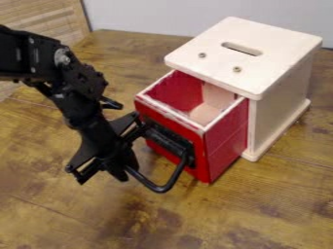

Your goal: Open the drawer

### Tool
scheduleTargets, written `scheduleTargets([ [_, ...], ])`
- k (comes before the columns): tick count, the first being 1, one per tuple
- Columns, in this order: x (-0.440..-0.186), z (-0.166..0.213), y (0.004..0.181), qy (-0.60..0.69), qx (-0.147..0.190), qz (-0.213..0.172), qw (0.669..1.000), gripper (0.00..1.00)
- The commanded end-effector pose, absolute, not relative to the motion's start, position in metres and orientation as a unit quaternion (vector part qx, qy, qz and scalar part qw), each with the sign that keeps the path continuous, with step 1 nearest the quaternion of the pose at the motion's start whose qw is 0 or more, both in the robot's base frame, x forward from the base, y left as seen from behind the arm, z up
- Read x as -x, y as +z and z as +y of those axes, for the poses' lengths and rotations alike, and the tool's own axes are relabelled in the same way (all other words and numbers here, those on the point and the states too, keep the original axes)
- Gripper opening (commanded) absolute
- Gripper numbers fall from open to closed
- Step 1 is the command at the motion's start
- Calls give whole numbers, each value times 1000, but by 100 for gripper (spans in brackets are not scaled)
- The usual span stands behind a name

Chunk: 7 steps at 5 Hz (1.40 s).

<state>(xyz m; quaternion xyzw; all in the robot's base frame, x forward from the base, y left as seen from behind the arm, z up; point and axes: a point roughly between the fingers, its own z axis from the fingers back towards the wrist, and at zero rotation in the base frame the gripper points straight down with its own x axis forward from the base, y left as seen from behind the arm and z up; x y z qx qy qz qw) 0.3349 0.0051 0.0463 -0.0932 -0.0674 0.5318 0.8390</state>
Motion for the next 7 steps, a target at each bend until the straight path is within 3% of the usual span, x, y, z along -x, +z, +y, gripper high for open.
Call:
scheduleTargets([
  [1,-321,14,50,524,62,-73,847,0],
  [2,-321,11,49,532,55,-75,842,0],
  [4,-329,19,47,489,48,-72,868,0],
  [7,-337,63,51,476,34,-71,876,0],
])
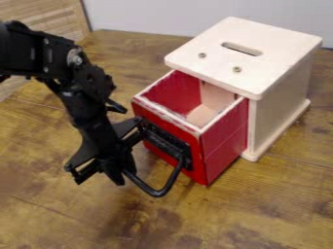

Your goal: Open the drawer

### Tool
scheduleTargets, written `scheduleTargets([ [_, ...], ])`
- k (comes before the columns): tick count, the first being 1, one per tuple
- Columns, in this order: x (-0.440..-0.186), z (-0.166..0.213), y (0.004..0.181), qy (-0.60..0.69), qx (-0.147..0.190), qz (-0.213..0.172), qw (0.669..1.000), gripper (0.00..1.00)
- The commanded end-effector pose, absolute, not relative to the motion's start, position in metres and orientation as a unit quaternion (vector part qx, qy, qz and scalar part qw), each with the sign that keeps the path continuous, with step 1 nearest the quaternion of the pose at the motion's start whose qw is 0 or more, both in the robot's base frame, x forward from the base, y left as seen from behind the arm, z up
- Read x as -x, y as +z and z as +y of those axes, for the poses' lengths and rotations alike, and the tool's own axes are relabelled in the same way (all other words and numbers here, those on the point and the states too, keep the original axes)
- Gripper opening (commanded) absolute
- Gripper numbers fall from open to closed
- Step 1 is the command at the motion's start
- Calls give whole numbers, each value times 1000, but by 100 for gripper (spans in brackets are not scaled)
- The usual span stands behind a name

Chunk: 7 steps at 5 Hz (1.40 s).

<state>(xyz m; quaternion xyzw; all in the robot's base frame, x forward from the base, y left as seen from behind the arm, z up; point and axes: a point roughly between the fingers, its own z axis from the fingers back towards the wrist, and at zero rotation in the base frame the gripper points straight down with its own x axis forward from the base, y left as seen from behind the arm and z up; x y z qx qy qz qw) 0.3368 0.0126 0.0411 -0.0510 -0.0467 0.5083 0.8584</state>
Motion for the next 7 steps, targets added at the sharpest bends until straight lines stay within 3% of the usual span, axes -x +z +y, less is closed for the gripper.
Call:
scheduleTargets([
  [1,-336,66,54,486,30,-72,870,0],
  [3,-338,64,58,489,23,-74,869,0],
  [4,-337,61,58,498,19,-74,864,100],
  [5,-336,57,58,501,17,-74,862,100],
  [7,-343,56,80,460,21,-93,883,100],
])
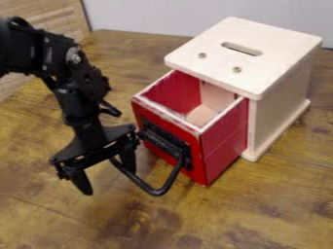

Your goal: Open the drawer

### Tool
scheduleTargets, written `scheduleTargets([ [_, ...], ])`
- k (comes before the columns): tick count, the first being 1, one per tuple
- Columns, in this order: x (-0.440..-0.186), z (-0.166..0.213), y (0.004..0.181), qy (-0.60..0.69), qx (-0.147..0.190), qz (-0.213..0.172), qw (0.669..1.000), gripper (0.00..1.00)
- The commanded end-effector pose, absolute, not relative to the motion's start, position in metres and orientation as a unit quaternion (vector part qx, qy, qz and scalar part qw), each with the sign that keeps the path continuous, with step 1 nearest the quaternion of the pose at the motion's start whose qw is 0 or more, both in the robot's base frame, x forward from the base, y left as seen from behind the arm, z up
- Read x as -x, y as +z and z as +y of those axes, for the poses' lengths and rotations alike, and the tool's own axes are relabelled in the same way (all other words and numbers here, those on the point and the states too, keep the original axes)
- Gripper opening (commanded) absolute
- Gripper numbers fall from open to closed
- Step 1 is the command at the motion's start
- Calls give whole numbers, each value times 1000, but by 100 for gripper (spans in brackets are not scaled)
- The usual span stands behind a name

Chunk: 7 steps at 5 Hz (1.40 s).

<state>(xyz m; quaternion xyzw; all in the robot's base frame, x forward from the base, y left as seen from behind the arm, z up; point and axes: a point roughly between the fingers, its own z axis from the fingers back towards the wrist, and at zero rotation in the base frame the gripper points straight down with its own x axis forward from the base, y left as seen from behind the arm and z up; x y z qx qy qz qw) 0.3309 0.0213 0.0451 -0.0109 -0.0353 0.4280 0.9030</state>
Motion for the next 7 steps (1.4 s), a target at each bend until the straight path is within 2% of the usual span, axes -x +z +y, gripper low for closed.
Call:
scheduleTargets([
  [1,-350,59,97,432,23,-104,895,100],
  [3,-346,30,143,244,33,-129,961,100],
  [4,-341,23,149,158,34,-138,977,100],
  [6,-335,7,133,101,22,-135,985,100],
  [7,-331,2,135,91,7,-134,987,100],
])
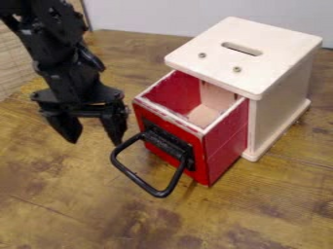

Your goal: Open the drawer

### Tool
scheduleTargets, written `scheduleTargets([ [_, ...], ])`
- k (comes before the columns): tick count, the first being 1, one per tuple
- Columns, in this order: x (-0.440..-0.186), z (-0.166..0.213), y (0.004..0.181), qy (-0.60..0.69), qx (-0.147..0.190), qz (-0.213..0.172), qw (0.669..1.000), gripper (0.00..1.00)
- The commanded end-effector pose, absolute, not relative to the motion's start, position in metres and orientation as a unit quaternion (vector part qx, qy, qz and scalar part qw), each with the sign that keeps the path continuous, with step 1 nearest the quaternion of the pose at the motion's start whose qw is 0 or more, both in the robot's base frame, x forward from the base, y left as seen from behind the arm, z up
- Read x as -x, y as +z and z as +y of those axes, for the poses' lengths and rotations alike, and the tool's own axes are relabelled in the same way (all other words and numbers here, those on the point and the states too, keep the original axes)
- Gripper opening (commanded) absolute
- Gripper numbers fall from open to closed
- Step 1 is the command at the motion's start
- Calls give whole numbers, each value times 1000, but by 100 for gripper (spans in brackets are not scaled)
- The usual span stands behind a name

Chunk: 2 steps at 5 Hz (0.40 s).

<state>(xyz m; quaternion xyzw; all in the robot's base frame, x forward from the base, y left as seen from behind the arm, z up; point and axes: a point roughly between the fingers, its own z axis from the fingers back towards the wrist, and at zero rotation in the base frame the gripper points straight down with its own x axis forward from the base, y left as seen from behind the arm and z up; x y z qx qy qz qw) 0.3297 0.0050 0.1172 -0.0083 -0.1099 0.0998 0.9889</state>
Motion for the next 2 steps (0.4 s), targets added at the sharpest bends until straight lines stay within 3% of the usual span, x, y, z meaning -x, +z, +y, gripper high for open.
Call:
scheduleTargets([
  [1,-327,-1,144,95,4,-133,987,100],
  [2,-320,-9,140,84,3,-133,987,100],
])
